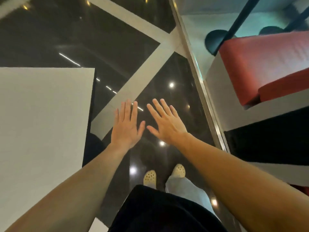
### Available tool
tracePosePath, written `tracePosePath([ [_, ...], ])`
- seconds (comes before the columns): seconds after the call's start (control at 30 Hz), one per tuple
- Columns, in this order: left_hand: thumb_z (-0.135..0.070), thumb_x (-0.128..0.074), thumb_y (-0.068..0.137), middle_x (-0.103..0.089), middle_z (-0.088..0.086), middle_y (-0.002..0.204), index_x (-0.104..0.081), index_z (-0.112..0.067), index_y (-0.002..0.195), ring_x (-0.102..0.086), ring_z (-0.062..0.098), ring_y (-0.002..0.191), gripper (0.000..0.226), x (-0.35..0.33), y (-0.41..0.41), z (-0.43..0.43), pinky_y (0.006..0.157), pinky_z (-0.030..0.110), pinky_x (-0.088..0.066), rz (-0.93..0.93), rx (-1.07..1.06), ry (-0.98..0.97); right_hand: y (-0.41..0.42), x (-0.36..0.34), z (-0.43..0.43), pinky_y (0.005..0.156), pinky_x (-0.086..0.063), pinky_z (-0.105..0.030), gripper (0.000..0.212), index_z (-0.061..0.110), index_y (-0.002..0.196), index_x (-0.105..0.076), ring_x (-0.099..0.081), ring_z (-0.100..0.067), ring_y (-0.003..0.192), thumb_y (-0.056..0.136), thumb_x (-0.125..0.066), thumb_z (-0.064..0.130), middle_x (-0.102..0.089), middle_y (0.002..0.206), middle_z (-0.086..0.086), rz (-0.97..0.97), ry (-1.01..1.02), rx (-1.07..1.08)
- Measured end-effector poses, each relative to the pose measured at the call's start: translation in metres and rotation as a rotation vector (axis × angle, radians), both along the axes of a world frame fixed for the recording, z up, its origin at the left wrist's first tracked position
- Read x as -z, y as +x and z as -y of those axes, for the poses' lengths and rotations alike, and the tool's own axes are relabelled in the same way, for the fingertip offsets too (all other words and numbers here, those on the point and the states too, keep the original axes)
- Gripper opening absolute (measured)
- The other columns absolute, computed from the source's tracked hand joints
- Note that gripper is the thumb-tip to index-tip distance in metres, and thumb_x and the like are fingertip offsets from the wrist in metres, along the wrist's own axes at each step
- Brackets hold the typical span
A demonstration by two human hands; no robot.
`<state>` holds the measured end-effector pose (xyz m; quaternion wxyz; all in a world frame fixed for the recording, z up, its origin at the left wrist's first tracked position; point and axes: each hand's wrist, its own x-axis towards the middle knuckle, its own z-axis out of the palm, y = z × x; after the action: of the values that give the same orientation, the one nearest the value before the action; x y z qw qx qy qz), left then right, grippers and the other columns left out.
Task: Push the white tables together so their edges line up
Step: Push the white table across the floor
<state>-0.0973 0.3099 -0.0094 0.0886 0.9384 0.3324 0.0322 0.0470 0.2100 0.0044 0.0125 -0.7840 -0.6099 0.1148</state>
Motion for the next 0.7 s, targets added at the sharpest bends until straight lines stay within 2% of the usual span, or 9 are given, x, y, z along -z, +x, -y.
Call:
tracePosePath([
  [0.07,-0.046,-0.040,0.092,-0.014,0.022,0.153,0.010,-0.012,0.145,-0.010,0.035,0.141,0.080,0.002,-0.019,-0.010,0.112,0.046,-0.005,-0.016,-0.125,-0.003,-0.008,0.000,-0.025,0.112,-0.003,-0.047,0.076,0.023,0.149,0.000,0.005,-0.027,0.144,0.091,-0.035,0.058,-0.002,0.158,-0.006,-0.002,-0.014,-0.113],
  [0.17,-0.046,-0.043,0.091,-0.016,0.021,0.153,-0.007,-0.005,0.146,-0.011,0.034,0.141,0.078,0.004,-0.046,-0.022,0.112,0.044,-0.005,-0.038,-0.308,-0.006,-0.022,0.001,-0.061,0.113,-0.002,-0.046,0.077,0.022,0.149,0.001,0.003,-0.028,0.144,0.091,-0.036,0.058,-0.004,0.158,-0.007,0.003,-0.018,-0.275],
  [0.27,-0.046,-0.040,0.093,-0.015,0.019,0.154,-0.012,-0.004,0.146,-0.004,0.028,0.142,0.073,0.007,-0.076,-0.028,0.113,0.046,-0.006,-0.018,-0.539,0.008,-0.043,0.002,-0.106,0.114,-0.005,-0.048,0.078,0.018,0.150,-0.002,0.002,-0.029,0.144,0.091,-0.034,0.058,-0.002,0.158,-0.009,0.022,-0.041,-0.513],
  [0.43,-0.049,-0.027,0.094,0.005,0.011,0.153,-0.001,-0.007,0.147,0.015,0.021,0.139,0.073,0.010,-0.120,-0.012,0.114,0.042,0.005,-0.052,-1.016,0.040,-0.082,0.006,-0.159,0.114,-0.004,-0.047,0.080,0.019,0.149,0.002,0.004,-0.029,0.144,0.091,-0.038,0.057,0.001,0.158,-0.009,-0.003,-0.050,-0.920],
  [0.5,-0.050,-0.028,0.094,0.010,0.008,0.152,0.005,-0.009,0.147,0.017,0.021,0.139,0.074,0.008,-0.134,0.006,0.113,0.042,0.006,-0.077,-1.177,0.050,-0.099,0.009,-0.168,0.114,-0.005,-0.047,0.081,0.021,0.148,0.008,0.007,-0.028,0.144,0.091,-0.036,0.058,0.007,0.158,-0.007,0.012,-0.044,-1.070],
  [0.6,-0.051,-0.029,0.093,0.011,0.009,0.151,0.014,-0.010,0.143,0.016,0.023,0.139,0.077,0.005,-0.146,0.037,0.113,0.042,0.006,-0.119,-1.326,0.049,-0.124,0.014,-0.172,0.114,-0.001,-0.046,0.084,0.024,0.143,0.022,0.014,-0.027,0.143,0.091,-0.033,0.060,0.023,0.152,-0.003,0.043,-0.041,-1.227],
  [0.7,-0.052,-0.031,0.092,0.009,0.010,0.152,0.012,-0.009,0.143,0.016,0.024,0.139,0.080,0.005,-0.154,0.062,0.112,0.042,0.007,-0.175,-1.426,0.043,-0.147,0.020,-0.167,0.112,0.006,-0.044,0.086,0.027,0.138,0.030,0.019,-0.024,0.141,0.091,-0.034,0.061,0.024,0.153,-0.002,0.030,-0.050,-1.316],
])
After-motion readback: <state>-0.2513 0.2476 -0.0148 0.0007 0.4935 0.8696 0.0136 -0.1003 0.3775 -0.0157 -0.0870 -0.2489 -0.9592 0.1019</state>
